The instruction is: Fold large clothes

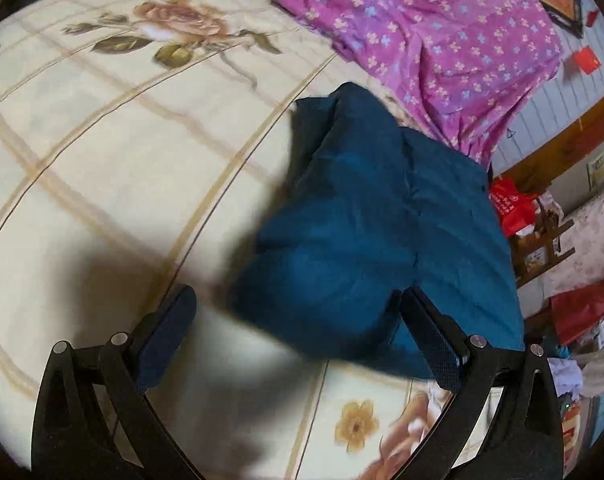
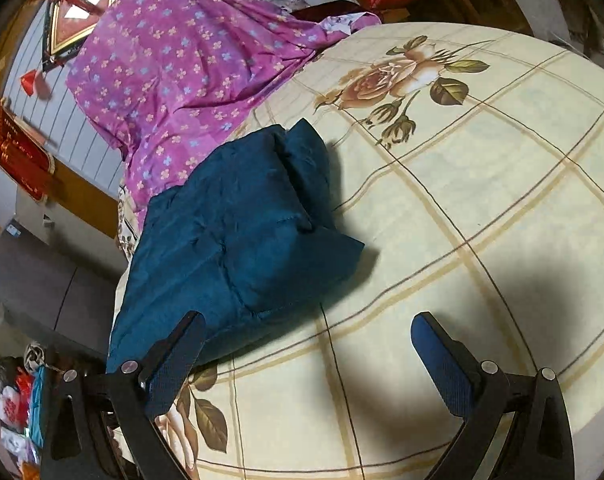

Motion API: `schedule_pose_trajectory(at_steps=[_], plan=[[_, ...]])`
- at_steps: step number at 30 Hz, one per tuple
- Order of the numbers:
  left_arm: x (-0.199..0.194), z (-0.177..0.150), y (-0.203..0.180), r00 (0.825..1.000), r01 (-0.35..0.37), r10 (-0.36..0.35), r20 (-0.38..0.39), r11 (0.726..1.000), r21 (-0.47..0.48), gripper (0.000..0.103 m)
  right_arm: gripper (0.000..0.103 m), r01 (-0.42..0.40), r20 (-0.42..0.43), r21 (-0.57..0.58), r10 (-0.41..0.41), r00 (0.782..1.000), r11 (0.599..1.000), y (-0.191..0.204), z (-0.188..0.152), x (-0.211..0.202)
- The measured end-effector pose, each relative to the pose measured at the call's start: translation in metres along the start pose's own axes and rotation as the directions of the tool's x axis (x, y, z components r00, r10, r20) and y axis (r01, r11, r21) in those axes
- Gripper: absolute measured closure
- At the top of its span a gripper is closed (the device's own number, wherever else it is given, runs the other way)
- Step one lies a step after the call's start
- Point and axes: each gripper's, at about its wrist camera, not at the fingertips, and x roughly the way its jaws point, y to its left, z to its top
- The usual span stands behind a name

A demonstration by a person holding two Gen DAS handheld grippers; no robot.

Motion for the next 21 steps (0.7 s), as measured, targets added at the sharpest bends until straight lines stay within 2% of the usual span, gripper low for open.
schedule_pose_trajectory(at_steps=[4,8,13,19,21], plan=[[0.016,0.015,-0.006,1.000,-0.001,0.001,0.009,1.000,0.014,0.001,0.000,-0.044,-0.049,0.043,0.046,0.998,0.998,-0.005,0.002,0.021],[0.028,0.026,-0.012,1.000,0.005,-0.005,0.010,1.000,0.029,0.001,0.000,-0.115,-0.043,0.096,0.119,0.992,0.989,-0.004,0.014,0.041],[0.042,0.043,-0.013,0.998,0.063,-0.063,0.003,0.998,-0.004,0.001,0.000,-0.115,-0.043,0.021,0.115,0.992,0.993,0.015,0.033,0.072],[0.070,0.074,-0.023,0.988,0.131,-0.126,-0.089,0.990,0.051,0.001,0.000,-0.081,0.010,-0.044,0.082,0.997,0.996,0.021,0.057,0.097],[0.078,0.083,-0.025,0.975,0.178,-0.167,-0.148,0.982,0.068,0.001,0.000,-0.088,0.002,-0.063,0.089,0.996,0.994,0.021,0.065,0.103]])
